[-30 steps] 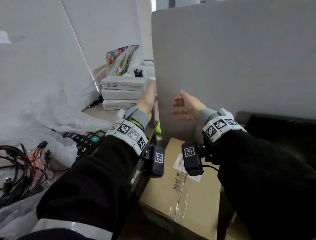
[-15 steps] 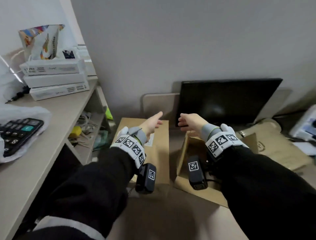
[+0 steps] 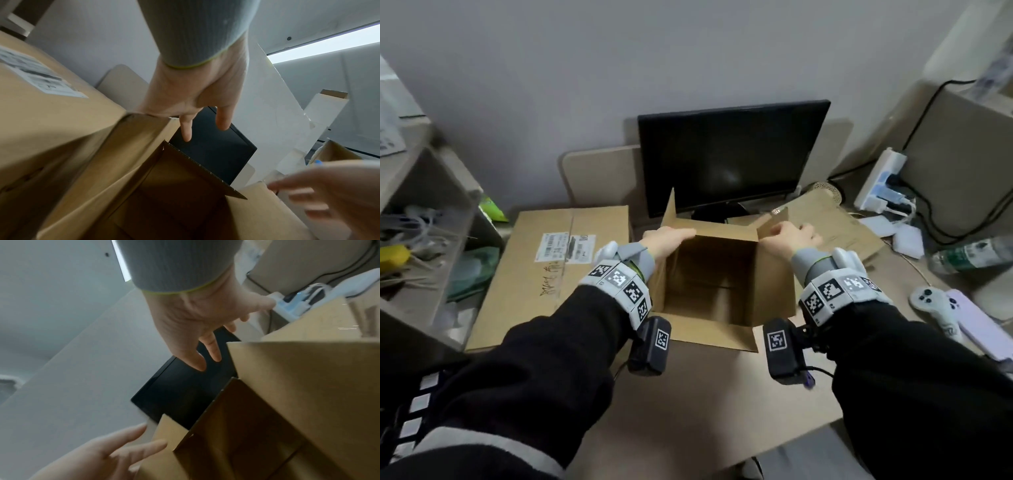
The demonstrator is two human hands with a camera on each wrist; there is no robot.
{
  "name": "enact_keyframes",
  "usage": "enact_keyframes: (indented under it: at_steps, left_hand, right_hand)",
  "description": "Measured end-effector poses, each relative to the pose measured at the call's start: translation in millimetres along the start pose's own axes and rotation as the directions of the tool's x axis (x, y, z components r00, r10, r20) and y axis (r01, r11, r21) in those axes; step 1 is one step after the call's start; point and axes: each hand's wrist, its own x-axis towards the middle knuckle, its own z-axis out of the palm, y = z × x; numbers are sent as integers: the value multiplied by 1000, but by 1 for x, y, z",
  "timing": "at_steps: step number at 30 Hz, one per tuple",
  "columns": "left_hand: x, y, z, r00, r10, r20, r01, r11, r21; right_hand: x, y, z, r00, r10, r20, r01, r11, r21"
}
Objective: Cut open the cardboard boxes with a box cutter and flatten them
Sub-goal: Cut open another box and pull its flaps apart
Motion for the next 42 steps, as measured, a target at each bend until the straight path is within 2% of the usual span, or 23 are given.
enact_keyframes:
  at_steps: [4, 8, 11, 13, 15, 17, 20, 22, 27, 31, 34, 37, 39, 42]
  left_hand:
    - [-4, 20, 11, 982, 16, -189, -3, 998, 66]
    - [-14, 44, 38, 973, 58, -222, -16, 983, 184]
    - [-21, 65, 80, 972, 75, -225, -19, 970, 242]
    - [-21, 69, 105, 992, 41, -120, -13, 975, 224]
    - [-25, 66, 121, 998, 24, 55, -33, 986, 163]
    - [-32, 63, 135, 982, 39, 186, -69, 985, 156]
    - [-35, 54, 139, 957, 79, 280, -111, 989, 99]
    - [-39, 50, 138, 929, 99, 357, -119, 992, 35]
    - [-48, 43, 133, 918, 123, 377, -139, 990, 14]
    - [-52, 35, 130, 905, 100, 413, -179, 971, 158]
    - [-50, 30, 116, 938, 85, 335, -173, 955, 242]
    - [-49, 30, 103, 958, 153, 242, -213, 946, 246]
    - [-55, 41, 92, 977, 143, 157, -183, 941, 283]
    - [-54, 49, 65, 994, 107, -32, -94, 957, 276]
  right_hand:
    - [18, 33, 4, 984, -51, 173, -20, 923, 384]
    - [25, 49, 11, 978, -92, 188, -8, 881, 473]
    - [32, 69, 9, 940, -164, 300, -20, 849, 529]
    - [33, 76, 5, 914, -211, 346, -17, 834, 552]
    - [33, 76, 3, 910, -245, 335, -1, 806, 592]
    - [35, 77, -4, 917, -260, 301, 15, 779, 627]
    - [36, 73, -16, 925, -295, 239, 55, 727, 684]
    - [35, 69, -21, 926, -321, 199, 108, 731, 674]
    - [28, 57, -26, 901, -421, 107, 295, 774, 561]
    - [27, 45, -35, 902, -426, 73, 307, 752, 584]
    - [23, 29, -38, 887, -449, 107, 260, 677, 688]
    - [24, 18, -37, 866, -474, 157, 183, 594, 784]
    - [33, 23, -29, 893, -422, 157, 152, 612, 776]
    - [54, 45, 2, 945, -263, 196, 26, 656, 755]
